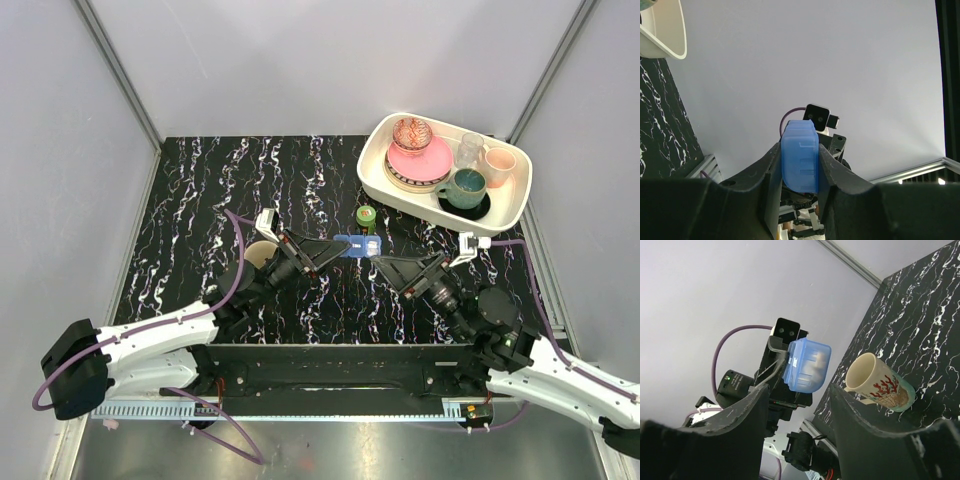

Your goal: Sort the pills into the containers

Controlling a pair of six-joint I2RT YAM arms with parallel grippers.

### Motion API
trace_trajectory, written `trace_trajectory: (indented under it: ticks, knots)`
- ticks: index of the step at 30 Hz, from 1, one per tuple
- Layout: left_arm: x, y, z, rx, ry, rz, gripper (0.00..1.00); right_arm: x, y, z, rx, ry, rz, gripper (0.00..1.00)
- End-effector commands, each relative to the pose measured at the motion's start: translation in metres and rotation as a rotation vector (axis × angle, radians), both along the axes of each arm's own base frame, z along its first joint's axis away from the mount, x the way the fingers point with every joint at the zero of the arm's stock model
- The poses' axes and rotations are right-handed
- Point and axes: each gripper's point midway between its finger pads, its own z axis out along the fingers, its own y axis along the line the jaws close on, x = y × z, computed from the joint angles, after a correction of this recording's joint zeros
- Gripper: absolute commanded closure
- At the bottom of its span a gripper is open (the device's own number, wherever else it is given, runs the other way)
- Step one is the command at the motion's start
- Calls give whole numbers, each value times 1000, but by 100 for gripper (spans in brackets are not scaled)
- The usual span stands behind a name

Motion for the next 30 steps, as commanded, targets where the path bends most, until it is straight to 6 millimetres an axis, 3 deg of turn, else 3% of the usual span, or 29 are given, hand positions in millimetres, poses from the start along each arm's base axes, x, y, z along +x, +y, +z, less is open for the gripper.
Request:
trace_trajectory:
  ticks: [1,25,30]
  knots:
    - [-5,1,16,-52,-21,-24,100,9,-2,1,-9,1,-50,42]
    - [-9,-4,9,-45,-9,-53,100,17,-3,8,25,-49,-98,42]
    - [-10,-3,9,-54,-7,-56,100,16,-2,10,35,-55,-90,53]
